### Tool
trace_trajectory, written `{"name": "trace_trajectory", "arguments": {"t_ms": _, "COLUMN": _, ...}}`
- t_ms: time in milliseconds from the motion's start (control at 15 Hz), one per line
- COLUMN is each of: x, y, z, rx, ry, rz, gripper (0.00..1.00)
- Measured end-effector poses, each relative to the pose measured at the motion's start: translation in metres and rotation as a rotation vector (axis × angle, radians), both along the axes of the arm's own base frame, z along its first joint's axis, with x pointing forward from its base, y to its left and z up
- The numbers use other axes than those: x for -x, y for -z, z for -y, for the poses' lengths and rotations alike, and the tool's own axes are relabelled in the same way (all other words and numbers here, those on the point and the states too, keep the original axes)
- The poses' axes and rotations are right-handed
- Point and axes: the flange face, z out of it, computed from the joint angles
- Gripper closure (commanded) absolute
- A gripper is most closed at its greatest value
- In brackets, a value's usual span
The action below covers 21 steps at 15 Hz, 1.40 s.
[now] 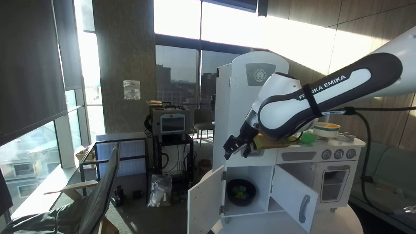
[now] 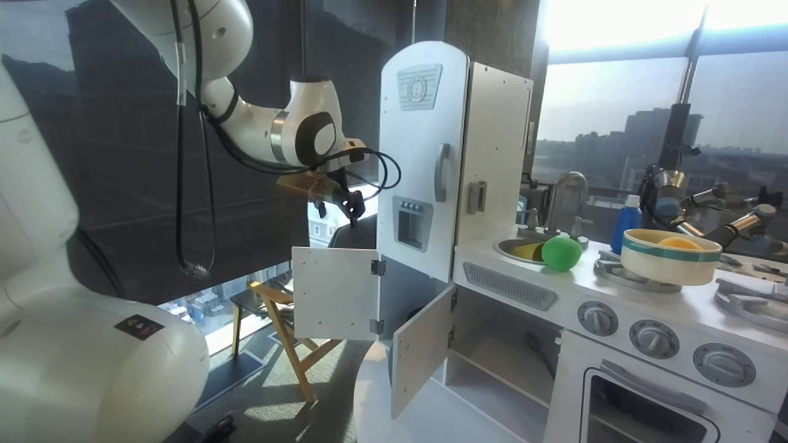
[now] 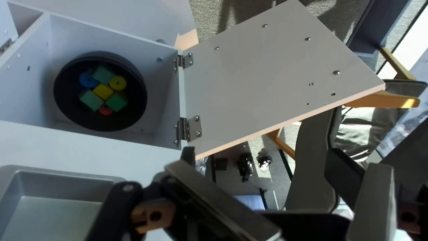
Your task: Close all three cabinet doors
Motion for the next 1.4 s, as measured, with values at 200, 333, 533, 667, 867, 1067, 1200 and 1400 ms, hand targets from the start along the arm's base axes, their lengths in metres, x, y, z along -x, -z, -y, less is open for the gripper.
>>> {"name": "trace_trajectory", "arguments": {"t_ms": 200, "x": -0.025, "y": -0.003, "z": 0.004, "rx": -0.054, "ry": 0.065, "rz": -0.099, "gripper": 0.0}}
{"name": "trace_trajectory", "arguments": {"t_ms": 333, "x": -0.043, "y": 0.005, "z": 0.001, "rx": -0.062, "ry": 0.098, "rz": -0.164, "gripper": 0.0}}
{"name": "trace_trajectory", "arguments": {"t_ms": 533, "x": -0.062, "y": 0.025, "z": -0.015, "rx": -0.055, "ry": 0.119, "rz": -0.265, "gripper": 0.0}}
{"name": "trace_trajectory", "arguments": {"t_ms": 667, "x": -0.07, "y": 0.041, "z": -0.031, "rx": -0.045, "ry": 0.114, "rz": -0.33, "gripper": 0.0}}
{"name": "trace_trajectory", "arguments": {"t_ms": 867, "x": -0.077, "y": 0.056, "z": -0.06, "rx": -0.022, "ry": 0.077, "rz": -0.386, "gripper": 0.0}}
{"name": "trace_trajectory", "arguments": {"t_ms": 1067, "x": -0.084, "y": 0.062, "z": -0.088, "rx": 0.017, "ry": 0.011, "rz": -0.388, "gripper": 0.0}}
{"name": "trace_trajectory", "arguments": {"t_ms": 1200, "x": -0.089, "y": 0.065, "z": -0.102, "rx": 0.048, "ry": -0.032, "rz": -0.381, "gripper": 0.0}}
{"name": "trace_trajectory", "arguments": {"t_ms": 1400, "x": -0.101, "y": 0.07, "z": -0.113, "rx": 0.083, "ry": -0.099, "rz": -0.366, "gripper": 0.0}}
